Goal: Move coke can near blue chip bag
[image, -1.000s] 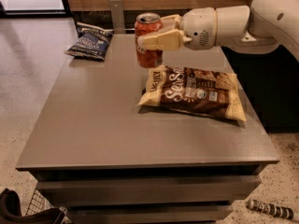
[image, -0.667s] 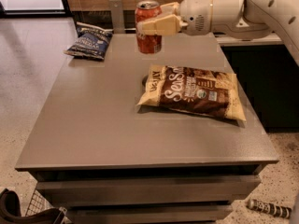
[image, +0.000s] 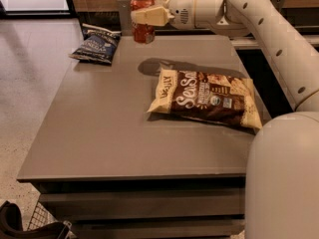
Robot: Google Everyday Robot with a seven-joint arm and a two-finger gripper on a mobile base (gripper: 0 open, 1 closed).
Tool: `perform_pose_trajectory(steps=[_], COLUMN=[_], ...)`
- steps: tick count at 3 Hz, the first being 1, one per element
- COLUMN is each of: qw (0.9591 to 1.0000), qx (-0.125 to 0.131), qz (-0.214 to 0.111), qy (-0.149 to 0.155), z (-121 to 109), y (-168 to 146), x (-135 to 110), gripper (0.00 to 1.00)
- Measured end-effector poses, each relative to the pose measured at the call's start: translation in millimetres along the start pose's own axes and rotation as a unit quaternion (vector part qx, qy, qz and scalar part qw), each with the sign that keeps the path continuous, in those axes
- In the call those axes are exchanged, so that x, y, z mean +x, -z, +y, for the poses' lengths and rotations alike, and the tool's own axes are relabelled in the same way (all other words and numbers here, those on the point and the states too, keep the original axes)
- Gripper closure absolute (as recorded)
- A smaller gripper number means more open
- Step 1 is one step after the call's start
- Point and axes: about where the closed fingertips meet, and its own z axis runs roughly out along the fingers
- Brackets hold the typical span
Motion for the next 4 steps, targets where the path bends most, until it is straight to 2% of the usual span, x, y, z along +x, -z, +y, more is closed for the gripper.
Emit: perform_pose_trajectory(steps=[1,2,3,4], qw=[1.0,0.9998,0.9996,0.9988], qx=[0.007,0.013,0.018,0.031], qz=[-0.002,0.004,0.002,-0.013], qy=[0.002,0.014,0.024,0.035], z=[-19,-26,-30,-39], y=[-28,-56,-67,-64], x=[6,21,32,46], gripper=[1.0,1.0,1.0,1.0])
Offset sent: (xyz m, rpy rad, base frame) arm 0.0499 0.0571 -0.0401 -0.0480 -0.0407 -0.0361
